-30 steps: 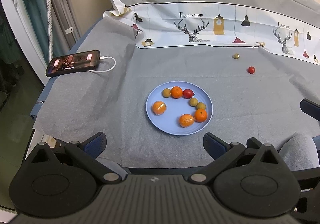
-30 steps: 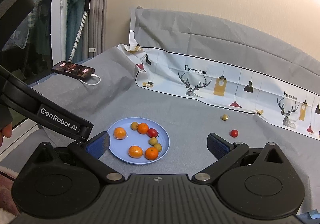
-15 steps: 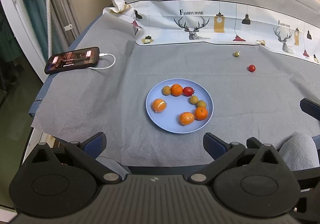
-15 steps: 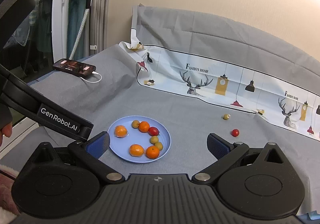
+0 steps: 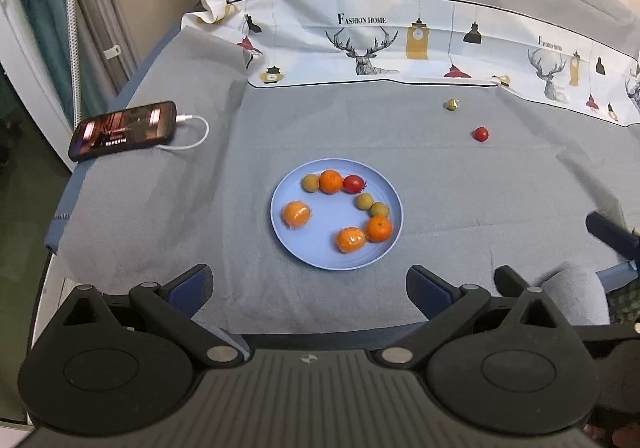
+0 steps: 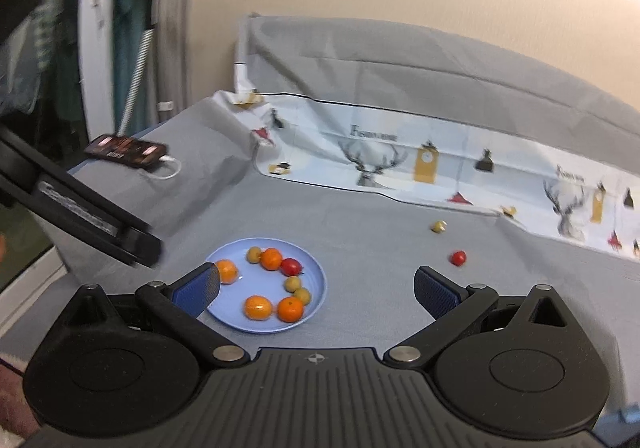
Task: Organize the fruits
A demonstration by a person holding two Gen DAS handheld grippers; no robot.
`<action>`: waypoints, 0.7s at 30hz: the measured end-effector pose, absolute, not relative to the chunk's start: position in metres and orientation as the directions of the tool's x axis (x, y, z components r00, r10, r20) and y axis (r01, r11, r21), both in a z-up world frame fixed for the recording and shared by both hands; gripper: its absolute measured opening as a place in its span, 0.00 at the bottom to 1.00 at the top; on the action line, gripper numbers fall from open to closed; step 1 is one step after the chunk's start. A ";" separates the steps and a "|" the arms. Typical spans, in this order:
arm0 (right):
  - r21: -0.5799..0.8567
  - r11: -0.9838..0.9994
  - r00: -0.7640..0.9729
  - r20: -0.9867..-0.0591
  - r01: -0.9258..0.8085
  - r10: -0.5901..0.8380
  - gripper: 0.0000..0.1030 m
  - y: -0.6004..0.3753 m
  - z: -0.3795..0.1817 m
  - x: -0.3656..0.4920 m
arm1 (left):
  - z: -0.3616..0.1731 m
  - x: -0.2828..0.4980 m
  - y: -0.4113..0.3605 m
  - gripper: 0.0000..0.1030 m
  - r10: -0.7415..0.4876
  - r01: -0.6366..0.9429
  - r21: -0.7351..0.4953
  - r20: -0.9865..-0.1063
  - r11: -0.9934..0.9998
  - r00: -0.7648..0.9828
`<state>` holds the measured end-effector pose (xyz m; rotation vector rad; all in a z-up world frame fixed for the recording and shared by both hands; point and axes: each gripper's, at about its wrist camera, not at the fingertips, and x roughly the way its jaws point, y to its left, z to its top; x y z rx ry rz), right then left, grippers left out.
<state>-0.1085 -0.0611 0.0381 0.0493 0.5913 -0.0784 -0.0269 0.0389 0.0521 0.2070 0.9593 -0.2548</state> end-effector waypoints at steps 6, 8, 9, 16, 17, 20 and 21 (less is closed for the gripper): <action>0.127 0.962 0.794 -0.597 0.241 -0.120 0.99 -0.105 0.038 -0.108 | 0.115 -0.012 0.023 1.00 -0.154 0.322 0.033 -0.828 0.946 0.539; 0.147 0.947 0.784 -0.604 0.287 -0.144 0.99 -0.118 0.037 -0.108 | 0.146 -0.009 0.014 1.00 -0.179 0.334 0.022 -0.810 0.942 0.558; 0.152 0.941 0.781 -0.606 0.302 -0.153 0.99 -0.123 0.036 -0.108 | 0.163 -0.007 0.008 1.00 -0.187 0.338 0.019 -0.801 0.941 0.568; 0.144 0.913 0.742 -0.637 0.381 -0.209 0.99 -0.155 0.021 -0.093 | 0.255 0.004 -0.038 1.00 -0.323 0.424 -0.052 -0.732 0.904 0.600; 0.146 0.908 0.733 -0.646 0.393 -0.214 0.99 -0.159 0.018 -0.090 | 0.262 0.006 -0.045 1.00 -0.336 0.437 -0.053 -0.723 0.898 0.603; 0.161 0.888 0.705 -0.675 0.430 -0.219 0.99 -0.172 0.006 -0.080 | 0.269 0.017 -0.062 1.00 -0.364 0.464 -0.073 -0.732 0.883 0.577; 0.166 0.882 0.696 -0.683 0.440 -0.219 0.99 -0.177 0.002 -0.076 | 0.269 0.022 -0.068 1.00 -0.370 0.471 -0.082 -0.739 0.879 0.563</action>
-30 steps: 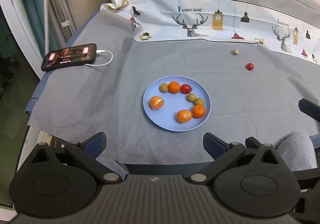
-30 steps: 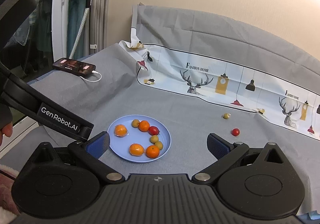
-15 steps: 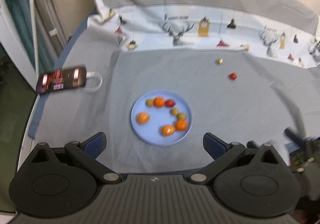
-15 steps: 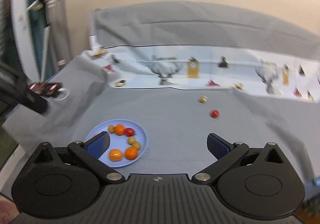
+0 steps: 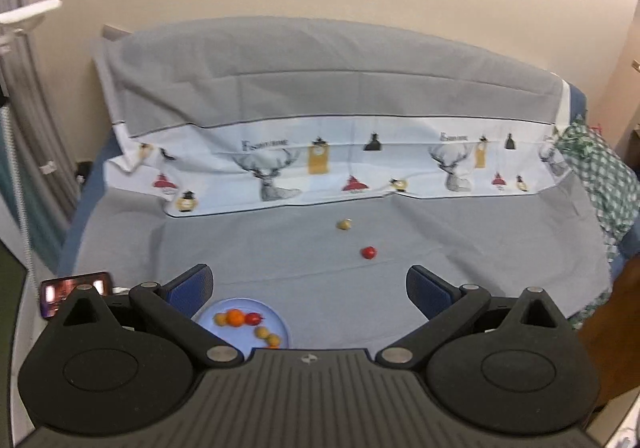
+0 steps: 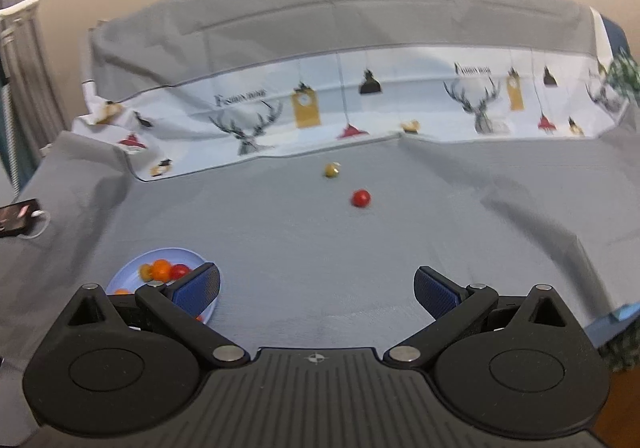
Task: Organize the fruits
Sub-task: 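Reach the right tool to the red tomato while the left reaches the yellow fruit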
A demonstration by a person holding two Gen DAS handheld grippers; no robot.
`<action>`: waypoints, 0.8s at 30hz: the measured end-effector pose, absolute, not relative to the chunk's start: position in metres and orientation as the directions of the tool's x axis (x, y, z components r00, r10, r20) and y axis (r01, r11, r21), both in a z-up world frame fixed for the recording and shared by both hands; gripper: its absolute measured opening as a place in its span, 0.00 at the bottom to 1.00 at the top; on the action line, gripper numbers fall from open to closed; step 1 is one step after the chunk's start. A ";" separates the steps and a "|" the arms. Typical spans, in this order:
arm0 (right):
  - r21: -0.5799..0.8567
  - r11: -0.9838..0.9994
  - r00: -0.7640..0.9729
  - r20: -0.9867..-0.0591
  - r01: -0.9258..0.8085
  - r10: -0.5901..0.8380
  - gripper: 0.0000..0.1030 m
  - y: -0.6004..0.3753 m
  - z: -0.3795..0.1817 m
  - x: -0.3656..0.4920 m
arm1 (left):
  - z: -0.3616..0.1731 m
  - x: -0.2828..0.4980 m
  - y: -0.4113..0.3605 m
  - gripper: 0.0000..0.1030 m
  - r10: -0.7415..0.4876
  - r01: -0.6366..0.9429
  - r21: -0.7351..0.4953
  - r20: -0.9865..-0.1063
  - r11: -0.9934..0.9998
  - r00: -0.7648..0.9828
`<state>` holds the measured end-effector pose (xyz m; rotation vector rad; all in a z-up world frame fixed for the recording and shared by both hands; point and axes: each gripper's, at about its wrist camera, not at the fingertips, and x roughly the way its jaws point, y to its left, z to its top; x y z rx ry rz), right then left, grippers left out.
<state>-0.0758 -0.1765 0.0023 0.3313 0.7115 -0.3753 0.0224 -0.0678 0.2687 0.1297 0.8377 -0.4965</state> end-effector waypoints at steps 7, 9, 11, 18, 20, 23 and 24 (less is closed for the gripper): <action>0.174 0.862 0.654 -0.726 0.476 -0.214 0.99 -0.197 -0.022 -0.046 | 0.265 0.052 -0.096 1.00 -0.349 0.479 -0.033 -0.730 0.877 0.588; 0.174 0.860 0.646 -0.733 0.480 -0.212 0.99 -0.202 -0.028 -0.038 | 0.262 0.061 -0.103 1.00 -0.341 0.481 -0.016 -0.725 0.877 0.598; 0.172 0.859 0.640 -0.739 0.482 -0.211 0.99 -0.207 -0.034 -0.029 | 0.257 0.072 -0.112 1.00 -0.332 0.478 -0.011 -0.733 0.878 0.594; 0.172 0.849 0.624 -0.751 0.500 -0.215 0.99 -0.232 -0.062 0.003 | 0.230 0.124 -0.138 1.00 -0.313 0.437 -0.050 -0.771 0.898 0.555; 0.168 0.836 0.613 -0.755 0.522 -0.231 0.99 -0.244 -0.077 0.014 | 0.210 0.147 -0.151 1.00 -0.288 0.430 -0.031 -0.787 0.902 0.546; 0.152 0.817 0.601 -0.752 0.557 -0.270 0.99 -0.264 -0.106 0.036 | 0.164 0.191 -0.173 1.00 -0.279 0.441 -0.027 -0.810 0.897 0.517; 0.144 0.814 0.600 -0.749 0.563 -0.282 0.99 -0.271 -0.117 0.044 | 0.144 0.208 -0.182 1.00 -0.288 0.461 -0.029 -0.816 0.887 0.502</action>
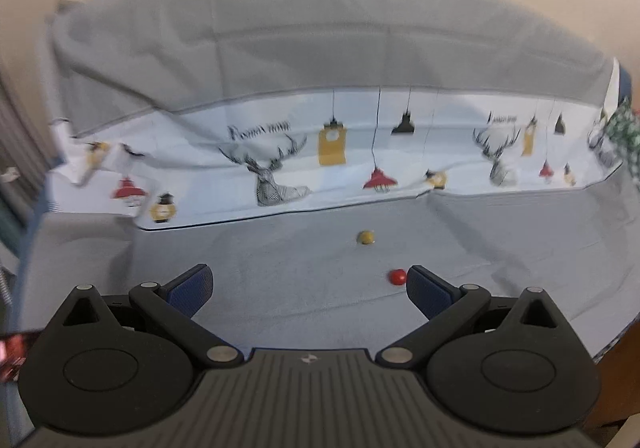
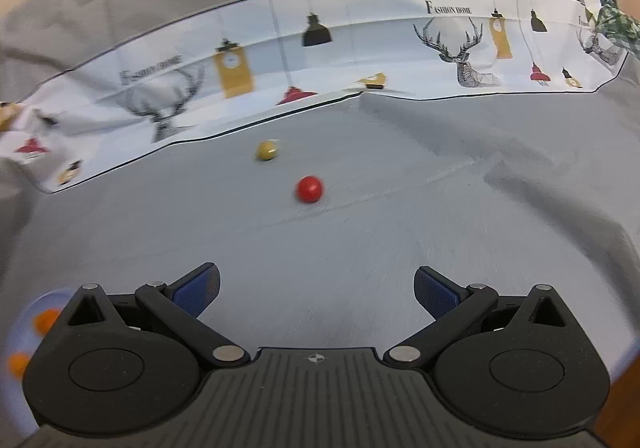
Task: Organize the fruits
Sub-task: 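Reach the right tool to the red tomato while the left reaches the yellow fruit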
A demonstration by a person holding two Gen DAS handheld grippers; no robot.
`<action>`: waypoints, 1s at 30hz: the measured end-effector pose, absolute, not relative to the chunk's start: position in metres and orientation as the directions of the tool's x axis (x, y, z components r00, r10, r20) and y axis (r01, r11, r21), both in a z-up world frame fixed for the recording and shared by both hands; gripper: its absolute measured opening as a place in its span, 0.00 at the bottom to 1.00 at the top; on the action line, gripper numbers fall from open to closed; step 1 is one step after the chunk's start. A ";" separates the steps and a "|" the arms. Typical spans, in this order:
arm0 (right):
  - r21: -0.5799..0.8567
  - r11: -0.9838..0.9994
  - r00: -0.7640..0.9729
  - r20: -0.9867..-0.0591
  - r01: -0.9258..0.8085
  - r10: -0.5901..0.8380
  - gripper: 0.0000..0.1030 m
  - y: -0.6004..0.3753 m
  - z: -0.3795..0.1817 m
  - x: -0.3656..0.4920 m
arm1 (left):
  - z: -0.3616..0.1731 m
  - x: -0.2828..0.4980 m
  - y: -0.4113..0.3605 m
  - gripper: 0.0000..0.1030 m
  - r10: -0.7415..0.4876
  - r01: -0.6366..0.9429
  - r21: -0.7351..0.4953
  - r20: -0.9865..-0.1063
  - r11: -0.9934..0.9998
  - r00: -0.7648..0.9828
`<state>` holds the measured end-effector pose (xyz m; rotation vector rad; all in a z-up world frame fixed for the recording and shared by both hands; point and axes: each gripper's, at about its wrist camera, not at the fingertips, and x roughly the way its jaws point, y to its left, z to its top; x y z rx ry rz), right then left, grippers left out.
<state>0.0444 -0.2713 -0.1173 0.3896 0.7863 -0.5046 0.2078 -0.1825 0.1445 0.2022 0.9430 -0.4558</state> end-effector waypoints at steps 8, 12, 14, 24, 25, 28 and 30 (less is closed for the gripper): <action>0.081 0.829 0.606 -0.723 0.553 -0.333 0.99 -0.315 -0.200 0.128 | -0.036 0.320 -0.258 1.00 -0.279 0.528 -0.032 -0.875 0.849 0.396; 0.059 0.843 0.593 -0.736 0.534 -0.325 1.00 -0.331 -0.236 0.165 | -0.110 0.356 -0.310 1.00 -0.256 0.556 -0.023 -0.903 0.831 0.346; 0.048 0.852 0.628 -0.698 0.521 -0.345 0.99 -0.334 -0.244 0.169 | -0.139 0.366 -0.335 1.00 -0.242 0.574 -0.003 -0.908 0.819 0.341; 0.046 0.782 0.583 -0.694 0.622 -0.423 1.00 -0.380 -0.251 0.148 | -0.210 0.380 -0.396 1.00 -0.184 0.603 0.049 -0.930 0.796 0.317; 0.044 0.780 0.581 -0.694 0.624 -0.425 1.00 -0.380 -0.251 0.148 | -0.209 0.379 -0.396 1.00 -0.183 0.603 0.050 -0.930 0.796 0.318; 0.047 0.776 0.580 -0.694 0.628 -0.427 1.00 -0.382 -0.252 0.149 | -0.207 0.381 -0.395 0.92 -0.179 0.598 0.029 -0.942 0.801 0.285; 0.052 0.775 0.582 -0.693 0.630 -0.426 1.00 -0.384 -0.253 0.150 | -0.204 0.380 -0.393 0.84 -0.182 0.591 0.032 -0.937 0.806 0.299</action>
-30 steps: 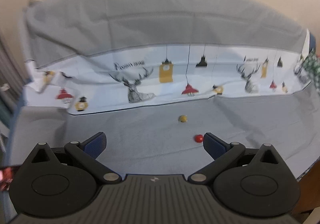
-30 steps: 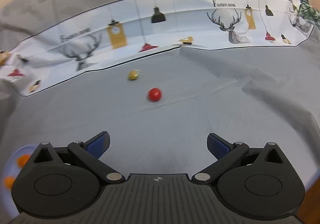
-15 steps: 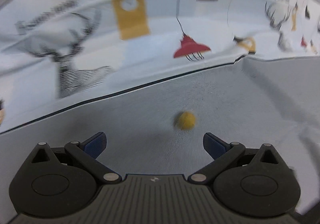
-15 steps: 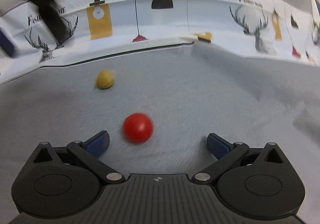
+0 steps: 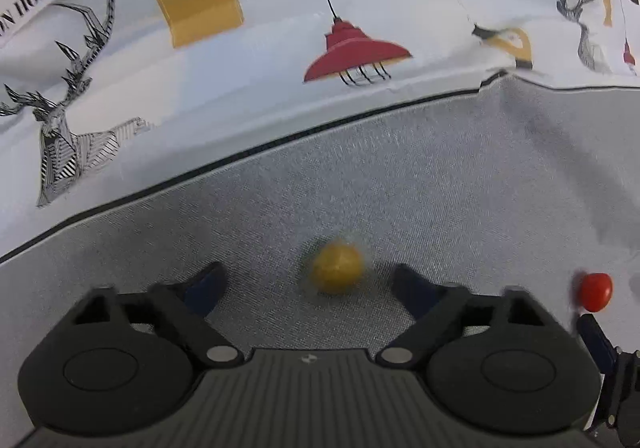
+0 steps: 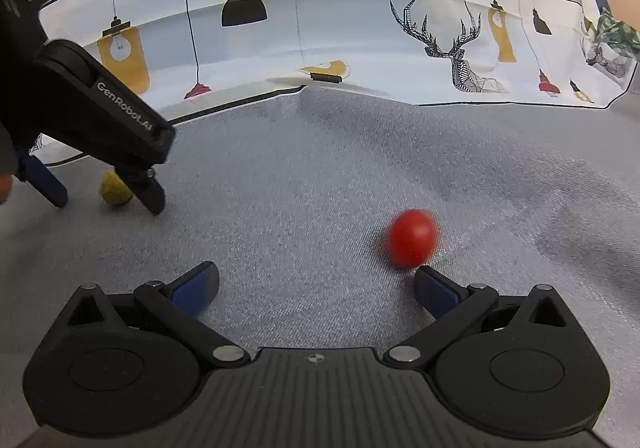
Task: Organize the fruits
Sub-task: 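Reach the right tool to the red tomato while the left reaches the yellow fruit, then close the right tool on the red tomato while the left grasps the yellow fruit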
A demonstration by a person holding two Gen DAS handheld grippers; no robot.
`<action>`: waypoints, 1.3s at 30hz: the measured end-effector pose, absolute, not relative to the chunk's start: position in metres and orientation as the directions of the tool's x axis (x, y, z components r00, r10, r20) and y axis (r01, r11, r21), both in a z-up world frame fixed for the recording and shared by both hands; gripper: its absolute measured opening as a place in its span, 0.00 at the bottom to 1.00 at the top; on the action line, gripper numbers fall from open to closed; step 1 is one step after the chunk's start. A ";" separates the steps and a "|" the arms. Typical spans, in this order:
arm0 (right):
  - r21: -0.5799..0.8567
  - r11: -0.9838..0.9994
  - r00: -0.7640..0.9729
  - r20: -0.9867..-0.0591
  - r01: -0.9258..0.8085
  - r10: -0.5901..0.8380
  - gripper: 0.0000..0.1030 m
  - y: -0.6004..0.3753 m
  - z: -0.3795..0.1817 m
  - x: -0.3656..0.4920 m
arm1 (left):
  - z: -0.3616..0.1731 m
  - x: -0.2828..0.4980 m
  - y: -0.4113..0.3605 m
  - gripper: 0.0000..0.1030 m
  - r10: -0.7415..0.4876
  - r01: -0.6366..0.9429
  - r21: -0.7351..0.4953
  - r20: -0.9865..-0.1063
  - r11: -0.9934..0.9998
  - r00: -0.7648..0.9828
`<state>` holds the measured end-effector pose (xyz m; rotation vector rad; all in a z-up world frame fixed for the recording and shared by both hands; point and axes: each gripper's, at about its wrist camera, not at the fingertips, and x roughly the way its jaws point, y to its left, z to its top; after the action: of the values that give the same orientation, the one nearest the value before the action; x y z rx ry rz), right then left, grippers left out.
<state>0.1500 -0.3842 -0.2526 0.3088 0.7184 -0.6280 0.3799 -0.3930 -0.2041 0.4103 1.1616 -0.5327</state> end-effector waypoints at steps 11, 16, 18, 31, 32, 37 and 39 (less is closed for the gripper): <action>0.058 0.683 0.490 -0.742 0.728 -0.459 0.99 -0.396 -0.245 0.128 | -0.203 0.377 -0.395 0.90 -0.187 0.591 0.028 -0.936 0.807 0.299; 0.010 0.538 0.360 -0.753 0.843 -0.551 1.00 -0.395 -0.247 0.107 | -0.206 0.371 -0.398 0.96 -0.189 0.599 0.047 -0.927 0.799 0.325; -0.004 0.526 0.354 -0.734 0.851 -0.580 1.00 -0.410 -0.251 0.113 | -0.206 0.371 -0.396 0.96 -0.196 0.599 0.041 -0.926 0.800 0.324; -0.020 0.575 0.425 -0.652 0.818 -0.628 0.30 -0.417 -0.247 0.125 | -0.173 0.353 -0.384 0.27 -0.279 0.638 -0.022 -0.911 0.770 0.304; 0.000 0.571 0.433 -0.651 0.821 -0.623 0.30 -0.419 -0.246 0.124 | -0.169 0.352 -0.380 0.27 -0.292 0.630 -0.047 -0.911 0.775 0.292; 0.086 0.535 0.465 -0.622 0.841 -0.630 0.30 -0.423 -0.233 0.108 | -0.128 0.327 -0.343 0.27 -0.350 0.612 -0.104 -0.889 0.784 0.297; 0.123 0.541 0.493 -0.611 0.832 -0.619 0.30 -0.419 -0.223 0.101 | -0.103 0.309 -0.324 0.27 -0.366 0.610 -0.109 -0.875 0.785 0.316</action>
<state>0.1015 -0.4195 -0.2232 0.4361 0.5456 -0.9144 0.3089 -0.3236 -0.1028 0.2610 1.0710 -0.6523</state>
